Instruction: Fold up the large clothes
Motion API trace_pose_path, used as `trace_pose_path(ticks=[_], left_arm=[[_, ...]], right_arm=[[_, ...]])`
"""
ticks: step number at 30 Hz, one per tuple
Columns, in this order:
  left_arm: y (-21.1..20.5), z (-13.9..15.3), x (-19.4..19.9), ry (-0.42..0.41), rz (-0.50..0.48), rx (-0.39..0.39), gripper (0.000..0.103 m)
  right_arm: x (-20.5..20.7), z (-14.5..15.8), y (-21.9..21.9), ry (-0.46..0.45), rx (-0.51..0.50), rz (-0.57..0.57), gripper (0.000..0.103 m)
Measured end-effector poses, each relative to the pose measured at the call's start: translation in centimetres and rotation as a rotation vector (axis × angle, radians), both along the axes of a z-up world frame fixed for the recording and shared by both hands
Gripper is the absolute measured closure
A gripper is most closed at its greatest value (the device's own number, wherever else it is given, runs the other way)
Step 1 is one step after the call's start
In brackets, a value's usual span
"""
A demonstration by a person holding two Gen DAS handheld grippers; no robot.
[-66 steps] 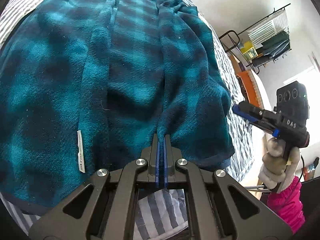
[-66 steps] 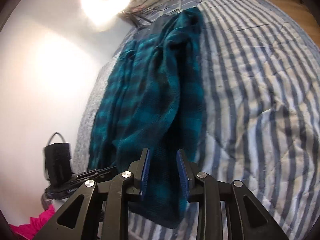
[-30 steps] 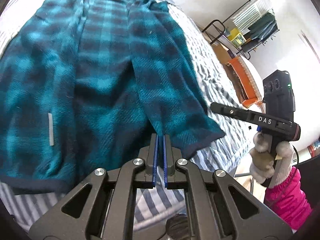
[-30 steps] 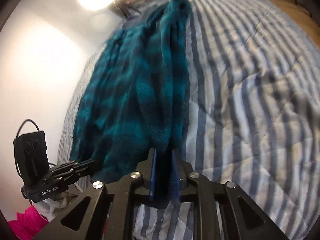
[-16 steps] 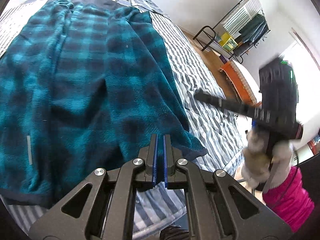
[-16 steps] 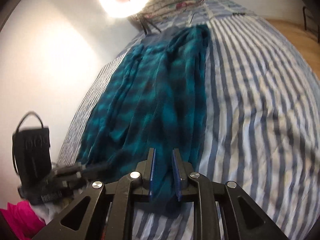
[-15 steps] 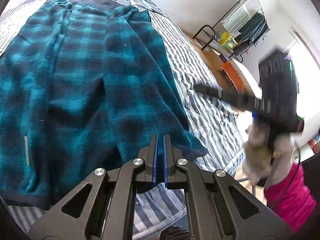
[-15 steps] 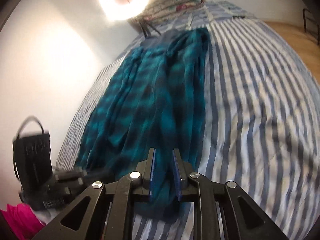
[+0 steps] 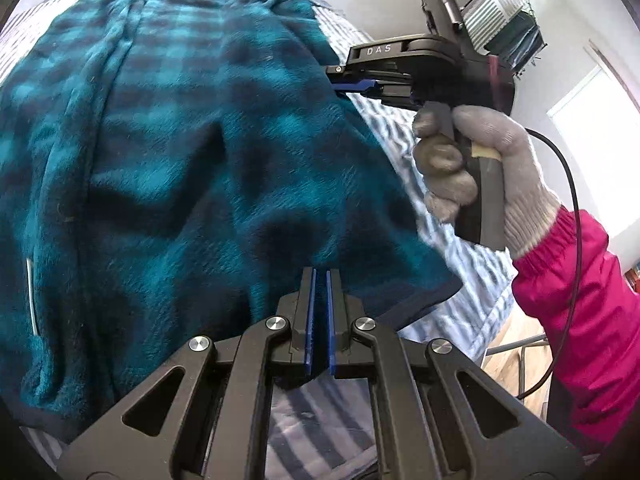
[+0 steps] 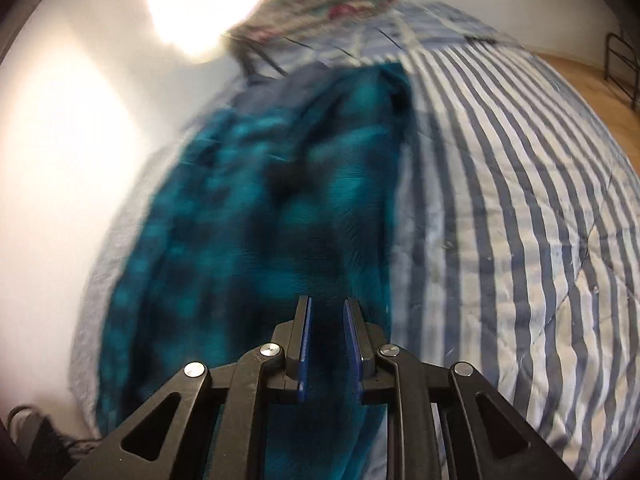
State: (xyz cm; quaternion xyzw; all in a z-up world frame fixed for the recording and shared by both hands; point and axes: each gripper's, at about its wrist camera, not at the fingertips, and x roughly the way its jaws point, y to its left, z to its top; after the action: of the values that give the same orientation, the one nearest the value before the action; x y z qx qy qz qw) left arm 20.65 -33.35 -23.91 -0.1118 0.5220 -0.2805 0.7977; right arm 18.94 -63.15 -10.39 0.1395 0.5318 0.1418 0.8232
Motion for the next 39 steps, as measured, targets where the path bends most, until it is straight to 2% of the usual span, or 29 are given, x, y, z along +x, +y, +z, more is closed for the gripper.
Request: trace_pose_path(ticks=[1,5,8,10,14,16,18,19,20,22,28,30,32,33,36,39], left_arm=[[0.2,-0.4,0.0,0.005,0.004,-0.003,0.102],[0.7,-0.8,-0.1,0.000,0.012,-0.016,0.102],[0.8,0.9,-1.0,-0.053,0.019,0.011,0.102],[1.0,2.2,-1.8,-0.091,0.023,-0.006,0.102],[-0.4,4.4,-3.2,-0.145,-0.006,-0.012,0.102],[-1.6,5.2,-3.5,-0.160,-0.041,-0.007,0.101],[-3.4,5.6,-3.9,-0.169,-0.088,0.006,0.086],[-4.1,5.5,-4.0,-0.167,-0.101,0.012,0.064],[-5.0,5.4,-4.1,-0.165,-0.114,0.016,0.052],[-6.5,5.0,-4.0,-0.171,-0.127,0.033,0.052],[-11.1,1.6,-3.0,-0.120,-0.181,0.197,0.050],[-11.7,0.5,-2.4,-0.076,-0.171,0.227,0.045],[-12.5,0.1,-2.5,-0.063,-0.190,0.234,0.027],[-13.2,-0.1,-2.6,-0.077,-0.216,0.261,0.025],[-14.8,-0.7,-3.6,-0.162,-0.252,0.373,0.026],[-14.0,-0.5,-3.6,-0.199,-0.204,0.383,0.055]], right_arm=[[0.1,-0.7,-0.4,0.003,0.023,-0.013,0.095],[0.0,-0.5,-0.6,0.011,0.042,-0.025,0.096],[-1.0,2.0,-1.2,-0.026,0.056,-0.028,0.088],[-2.8,4.1,-1.9,-0.069,0.070,-0.028,0.079],[-6.6,7.1,-3.7,-0.117,0.116,-0.023,0.079],[-8.6,8.2,-4.8,-0.133,0.106,-0.033,0.074],[-10.3,8.9,-6.2,-0.142,0.102,-0.053,0.073],[-11.1,9.3,-6.9,-0.144,0.104,-0.065,0.073],[-11.9,9.6,-7.4,-0.146,0.102,-0.076,0.073],[-13.1,10.2,-8.9,-0.150,0.096,-0.103,0.073],[-14.8,10.5,-12.2,-0.137,0.087,-0.156,0.073],[-15.1,10.4,-13.2,-0.130,0.106,-0.179,0.073],[-15.3,10.1,-13.8,-0.125,0.120,-0.194,0.073],[-15.3,10.0,-13.9,-0.123,0.122,-0.195,0.073],[-14.7,9.4,-13.9,-0.110,0.120,-0.195,0.073],[-13.9,9.0,-13.6,-0.103,0.122,-0.187,0.073]])
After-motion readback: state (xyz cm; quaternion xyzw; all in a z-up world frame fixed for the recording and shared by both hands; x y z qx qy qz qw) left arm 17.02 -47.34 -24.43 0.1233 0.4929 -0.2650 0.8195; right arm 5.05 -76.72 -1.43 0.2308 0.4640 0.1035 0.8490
